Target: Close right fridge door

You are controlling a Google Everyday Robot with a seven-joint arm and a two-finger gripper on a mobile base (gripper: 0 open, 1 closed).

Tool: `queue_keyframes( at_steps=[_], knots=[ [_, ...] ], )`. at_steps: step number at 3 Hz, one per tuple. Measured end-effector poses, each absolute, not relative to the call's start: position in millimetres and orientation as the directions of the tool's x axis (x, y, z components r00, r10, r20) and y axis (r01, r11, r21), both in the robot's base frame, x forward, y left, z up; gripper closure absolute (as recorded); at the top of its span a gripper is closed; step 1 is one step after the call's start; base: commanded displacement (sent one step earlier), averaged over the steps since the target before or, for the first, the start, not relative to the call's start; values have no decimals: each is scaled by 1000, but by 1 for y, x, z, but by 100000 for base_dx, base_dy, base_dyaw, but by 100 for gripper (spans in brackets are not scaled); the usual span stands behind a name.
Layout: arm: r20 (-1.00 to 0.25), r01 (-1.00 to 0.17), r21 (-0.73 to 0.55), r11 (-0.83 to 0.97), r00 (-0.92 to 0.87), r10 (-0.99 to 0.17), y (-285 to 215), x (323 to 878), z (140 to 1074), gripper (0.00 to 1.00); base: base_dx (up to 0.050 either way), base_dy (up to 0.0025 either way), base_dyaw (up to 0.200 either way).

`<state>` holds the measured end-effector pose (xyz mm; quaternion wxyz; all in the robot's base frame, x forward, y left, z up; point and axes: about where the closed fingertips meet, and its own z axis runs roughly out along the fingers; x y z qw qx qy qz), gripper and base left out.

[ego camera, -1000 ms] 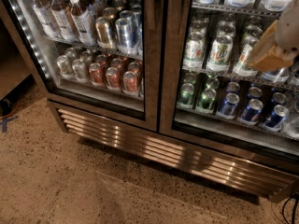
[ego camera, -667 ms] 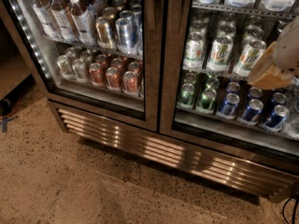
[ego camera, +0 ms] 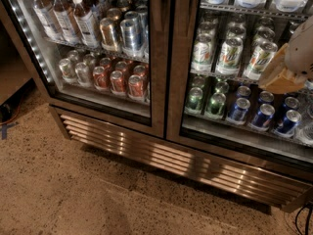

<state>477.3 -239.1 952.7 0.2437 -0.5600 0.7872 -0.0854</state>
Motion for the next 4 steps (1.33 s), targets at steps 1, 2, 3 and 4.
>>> queue_keyframes(
  at_steps=[1,2,3,4],
  knots=[
    [-288,-840,-407,358,-254,-923,-239,477,953,19,0,0,0],
    [-288,-840,-407,358,-254,-923,-239,477,953,0,-4999,-2,15],
    [-288,-840,-407,358,-254,-923,-239,477,953,0,-4998,-4,29],
    [-288,-840,-407,358,-254,-923,-239,477,953,0,0,0,0]
  ],
)
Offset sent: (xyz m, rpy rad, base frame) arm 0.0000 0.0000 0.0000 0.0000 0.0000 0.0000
